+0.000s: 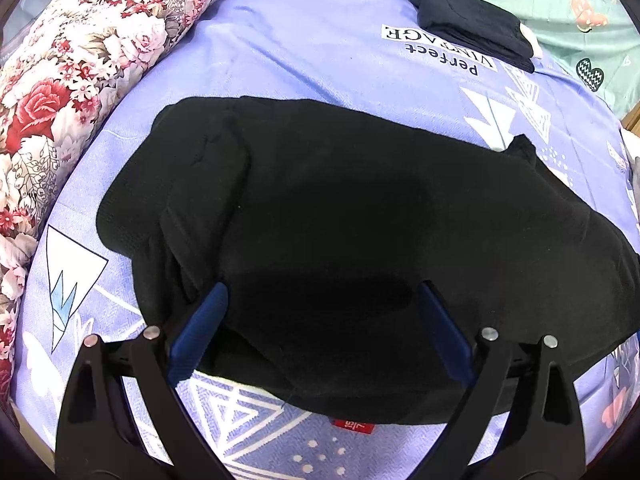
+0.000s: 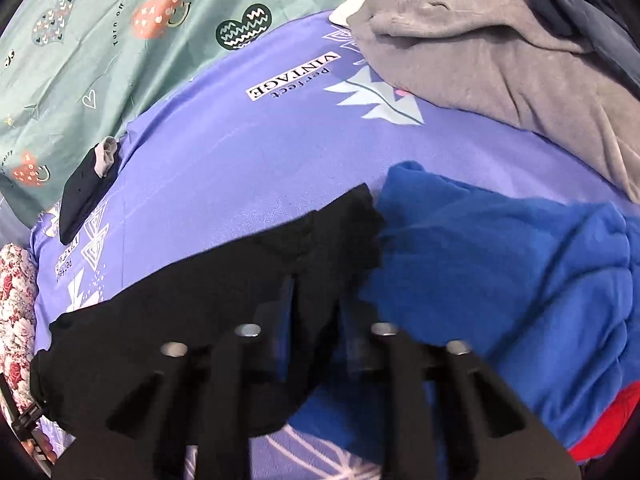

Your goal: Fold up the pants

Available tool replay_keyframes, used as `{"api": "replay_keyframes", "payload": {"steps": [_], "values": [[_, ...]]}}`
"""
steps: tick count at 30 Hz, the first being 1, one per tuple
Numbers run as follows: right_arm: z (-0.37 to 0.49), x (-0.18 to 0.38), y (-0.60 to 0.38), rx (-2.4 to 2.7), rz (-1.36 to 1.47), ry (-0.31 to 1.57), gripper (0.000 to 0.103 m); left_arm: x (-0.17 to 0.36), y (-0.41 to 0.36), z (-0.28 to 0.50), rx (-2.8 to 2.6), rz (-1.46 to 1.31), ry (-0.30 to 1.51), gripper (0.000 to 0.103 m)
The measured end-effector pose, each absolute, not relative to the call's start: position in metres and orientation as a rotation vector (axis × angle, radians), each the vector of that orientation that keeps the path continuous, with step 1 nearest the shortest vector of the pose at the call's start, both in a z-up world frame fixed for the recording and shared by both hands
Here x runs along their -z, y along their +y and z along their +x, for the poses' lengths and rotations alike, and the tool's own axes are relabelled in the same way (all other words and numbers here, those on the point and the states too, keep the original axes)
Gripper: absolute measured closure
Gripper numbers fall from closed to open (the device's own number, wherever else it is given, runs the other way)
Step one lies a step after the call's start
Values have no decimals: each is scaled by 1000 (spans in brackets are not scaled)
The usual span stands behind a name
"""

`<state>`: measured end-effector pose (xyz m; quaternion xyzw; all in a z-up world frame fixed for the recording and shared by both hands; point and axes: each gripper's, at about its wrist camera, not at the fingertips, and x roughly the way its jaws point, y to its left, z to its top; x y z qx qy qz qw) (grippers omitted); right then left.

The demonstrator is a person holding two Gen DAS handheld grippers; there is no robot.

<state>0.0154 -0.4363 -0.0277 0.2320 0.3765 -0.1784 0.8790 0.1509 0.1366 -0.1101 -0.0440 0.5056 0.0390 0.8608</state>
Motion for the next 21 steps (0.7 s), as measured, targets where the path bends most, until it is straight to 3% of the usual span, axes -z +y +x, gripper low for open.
{"api": "replay_keyframes", "payload": {"steps": [4,10,11,12,14,18,21], "values": [[-11,-4,-436,357,451,670,90,111,139,154,-82,-86,1059,7],[-23,34,-445,454,422,817,88,111,133,154,-78,-37,1074,7],[-23,33,-440,467,374,814,84,110,132,152,-77,-33,1074,7],[-24,26,-433,523,303,802,67,107,130,150,-80,-34,1074,7],[-29,9,-426,616,229,743,46,98,131,145,-80,-52,1061,7],[-33,-31,-400,522,180,593,46,78,140,133,-84,-120,985,7],[-11,-26,-369,277,199,642,50,76,145,129,-78,-168,963,7]]}}
